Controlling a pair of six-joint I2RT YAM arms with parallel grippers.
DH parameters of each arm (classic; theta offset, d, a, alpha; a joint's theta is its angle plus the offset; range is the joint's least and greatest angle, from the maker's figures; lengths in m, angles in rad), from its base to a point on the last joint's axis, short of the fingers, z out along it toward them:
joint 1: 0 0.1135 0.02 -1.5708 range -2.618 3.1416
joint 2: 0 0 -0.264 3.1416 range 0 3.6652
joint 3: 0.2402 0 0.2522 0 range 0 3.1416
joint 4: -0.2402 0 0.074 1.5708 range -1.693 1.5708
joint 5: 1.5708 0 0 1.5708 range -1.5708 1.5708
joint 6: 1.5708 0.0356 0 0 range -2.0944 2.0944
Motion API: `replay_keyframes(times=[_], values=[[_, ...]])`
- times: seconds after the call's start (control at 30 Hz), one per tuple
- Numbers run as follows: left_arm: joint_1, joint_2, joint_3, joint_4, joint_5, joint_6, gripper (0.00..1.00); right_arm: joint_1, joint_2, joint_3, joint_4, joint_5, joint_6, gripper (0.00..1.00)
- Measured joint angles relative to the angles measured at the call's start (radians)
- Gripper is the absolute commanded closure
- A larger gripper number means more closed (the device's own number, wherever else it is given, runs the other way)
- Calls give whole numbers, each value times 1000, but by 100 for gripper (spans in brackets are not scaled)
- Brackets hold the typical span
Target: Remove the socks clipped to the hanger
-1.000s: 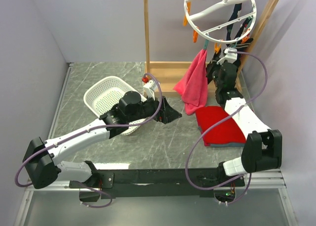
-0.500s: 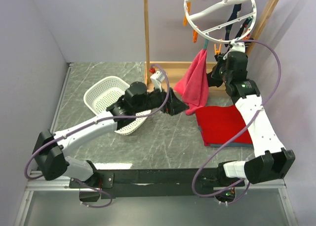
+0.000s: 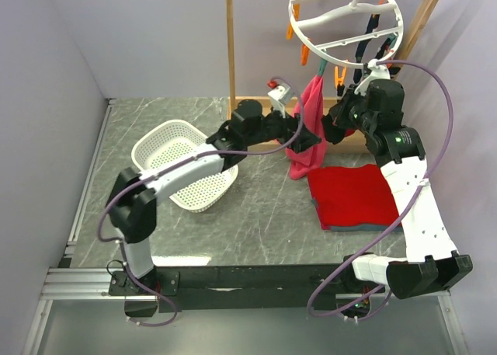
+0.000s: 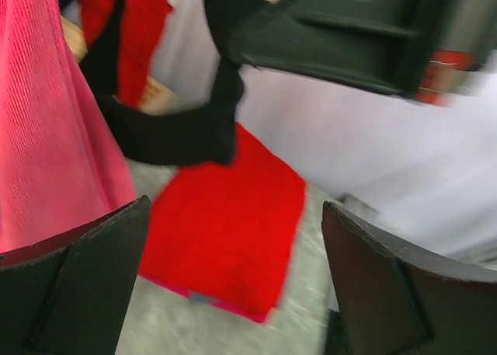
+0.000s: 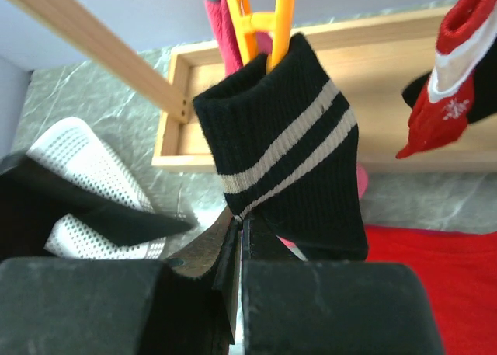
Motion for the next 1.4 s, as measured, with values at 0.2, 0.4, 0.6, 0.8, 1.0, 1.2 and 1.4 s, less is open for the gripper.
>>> replay_keyframes(times=[0.2,0.4,0.6,0.8,1.0,1.2,1.4], values=[[1,106,6,119,-36,165,4,0,0,0,-16,-55,14,100],[1,149,11,244,-40,229,4,0,-3,0,-17,-87,30,99],[10,218,69,326,2,160,26,0,-4,0,-23,-98,34,96],[21,298,210,284,24,45,63,0,-7,0,-30,-89,40,90],[32,299,190,335,101,-95,93,0,-15,1,-49,-50,53,76],[32,299,190,320,129,-168,97,6,9,101,-137,29,68,42],[32,299,190,318,145,-228,97,73,88,329,-213,161,43,28]])
